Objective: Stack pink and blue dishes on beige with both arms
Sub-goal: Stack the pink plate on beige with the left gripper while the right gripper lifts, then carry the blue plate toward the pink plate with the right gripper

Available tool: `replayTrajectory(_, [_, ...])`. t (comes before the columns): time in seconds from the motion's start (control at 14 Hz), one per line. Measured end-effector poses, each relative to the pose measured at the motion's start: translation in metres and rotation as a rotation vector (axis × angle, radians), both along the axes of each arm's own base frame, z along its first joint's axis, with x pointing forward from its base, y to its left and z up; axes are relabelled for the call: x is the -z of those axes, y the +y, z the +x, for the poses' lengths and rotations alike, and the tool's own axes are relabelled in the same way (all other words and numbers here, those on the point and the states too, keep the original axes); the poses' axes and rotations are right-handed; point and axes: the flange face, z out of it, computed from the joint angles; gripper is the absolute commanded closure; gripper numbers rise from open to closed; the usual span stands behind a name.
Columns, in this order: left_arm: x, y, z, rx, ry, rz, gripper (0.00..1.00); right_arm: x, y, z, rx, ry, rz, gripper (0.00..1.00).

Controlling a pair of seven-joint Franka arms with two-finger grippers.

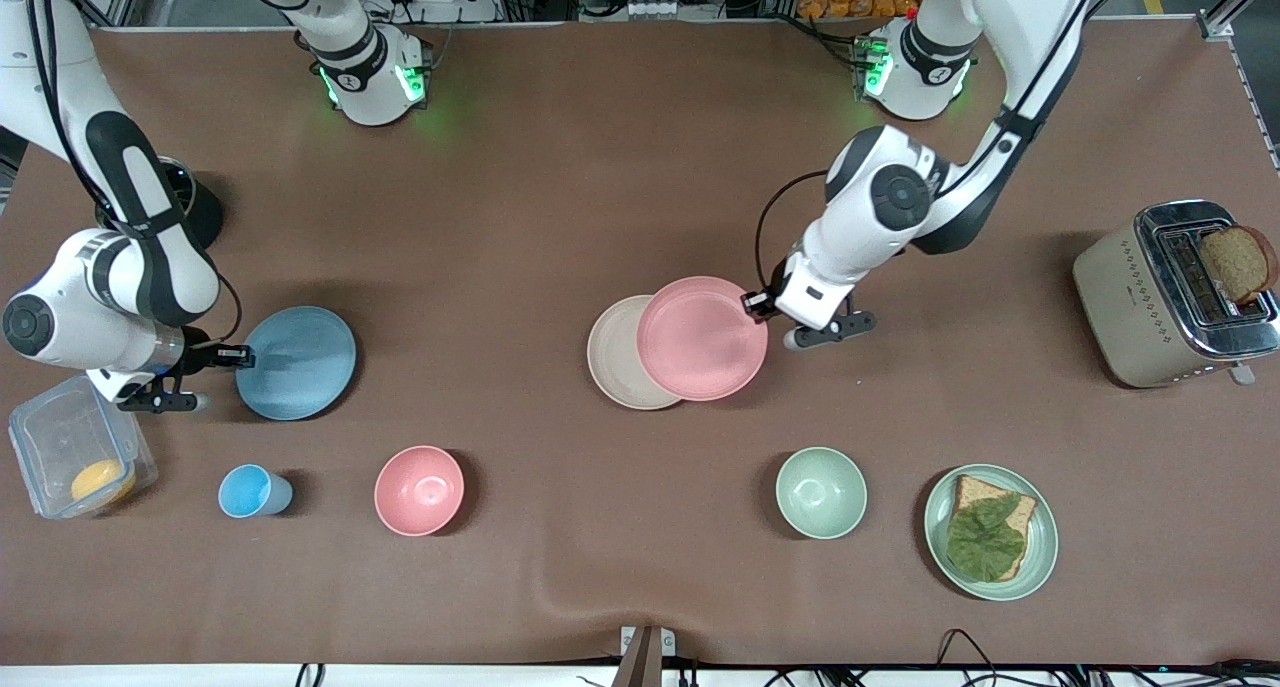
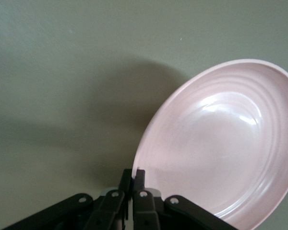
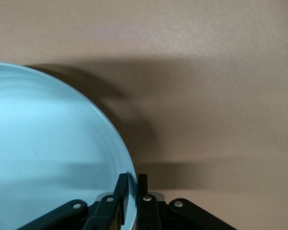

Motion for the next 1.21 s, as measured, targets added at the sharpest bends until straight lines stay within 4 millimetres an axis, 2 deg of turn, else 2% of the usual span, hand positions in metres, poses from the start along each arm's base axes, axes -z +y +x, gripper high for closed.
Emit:
replayTrajectory(0.14, [0.013,-0.021,0.000,-0.027,0.015,0.004,1.00,-0.010,0.007,0.004,-0.012,0.002,0.001,1.00])
replayTrajectory(0.29, [0.022,-0.039,-0.001,-0.035,0.025,0.004,1.00,-0.033,0.009,0.008,-0.020,0.021,0.006,1.00])
replayTrajectory(0.57, [0.039,-0.054,0.000,-0.033,0.044,0.003,1.00,-0.111,0.021,0.024,-0.047,0.074,0.020,1.00])
replayTrajectory(0.79, [0.047,-0.059,0.003,-0.033,0.056,-0.006,1.00,-0.164,0.039,0.031,-0.053,0.099,0.074,1.00])
replayTrajectory(0.93, [0.054,-0.062,0.001,-0.027,0.060,0.001,1.00,-0.181,0.059,0.035,-0.068,0.096,0.110,1.00])
replayTrajectory(1.21, [0.061,-0.063,0.000,-0.017,0.058,0.016,1.00,-0.185,0.132,0.046,-0.155,0.086,0.113,1.00])
